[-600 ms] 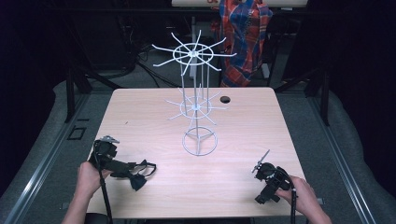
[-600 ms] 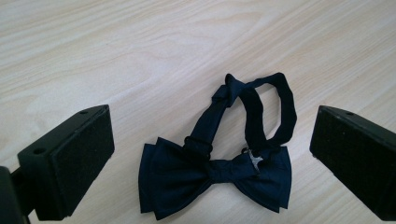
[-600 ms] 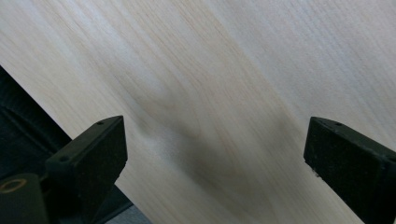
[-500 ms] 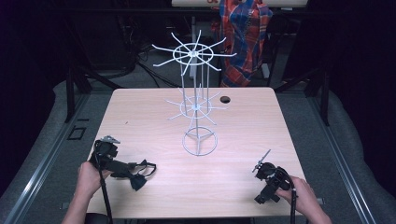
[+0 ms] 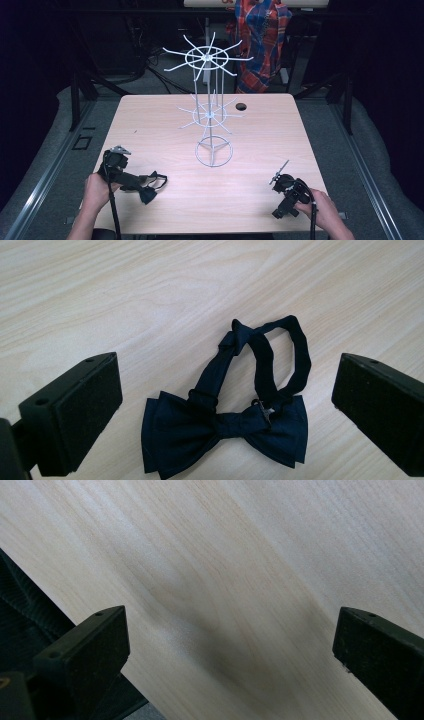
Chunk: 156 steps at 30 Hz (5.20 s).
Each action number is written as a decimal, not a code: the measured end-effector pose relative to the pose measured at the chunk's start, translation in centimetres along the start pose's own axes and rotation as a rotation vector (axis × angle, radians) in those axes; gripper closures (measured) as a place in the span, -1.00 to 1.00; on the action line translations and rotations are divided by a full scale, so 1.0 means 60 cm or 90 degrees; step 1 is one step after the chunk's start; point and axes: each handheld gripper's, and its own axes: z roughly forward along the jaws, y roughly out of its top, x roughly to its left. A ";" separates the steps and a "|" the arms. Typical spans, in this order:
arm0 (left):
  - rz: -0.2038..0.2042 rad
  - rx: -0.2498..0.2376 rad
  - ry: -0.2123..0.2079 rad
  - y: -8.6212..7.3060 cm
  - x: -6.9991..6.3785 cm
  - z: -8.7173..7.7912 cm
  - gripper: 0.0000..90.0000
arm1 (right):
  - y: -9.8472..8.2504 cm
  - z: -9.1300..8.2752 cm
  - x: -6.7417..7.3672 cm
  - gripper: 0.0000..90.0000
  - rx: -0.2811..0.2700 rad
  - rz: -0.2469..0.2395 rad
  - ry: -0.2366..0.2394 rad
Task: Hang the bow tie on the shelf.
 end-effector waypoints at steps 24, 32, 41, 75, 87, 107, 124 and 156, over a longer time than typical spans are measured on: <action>0.014 0.059 0.030 0.016 -0.007 0.043 -1.00 | 0.002 0.007 0.001 -0.93 0.018 -0.005 0.006; 0.020 0.026 0.048 0.026 -0.016 0.042 -0.66 | 0.007 0.008 0.005 -0.93 0.026 -0.015 -0.001; 0.020 0.055 0.020 0.028 -0.016 0.054 -0.40 | 0.005 0.007 0.004 -0.91 0.024 -0.009 -0.002; 0.009 0.137 -0.007 0.018 -0.015 0.085 0.48 | 0.006 0.008 0.004 -0.86 0.029 -0.007 -0.003; 0.024 0.144 0.004 0.017 -0.018 0.087 0.76 | 0.005 0.008 0.005 -0.86 0.031 -0.009 -0.009; -0.028 0.114 -0.045 0.025 -0.012 0.076 0.07 | 0.006 0.009 0.006 -0.84 0.037 -0.014 -0.011; -0.003 0.154 -0.021 0.017 -0.017 0.087 0.69 | 0.006 0.010 0.005 -0.81 0.039 -0.015 -0.011; -0.012 0.028 -0.004 0.018 -0.002 0.040 0.91 | 0.006 0.008 0.005 -0.81 0.035 -0.014 -0.014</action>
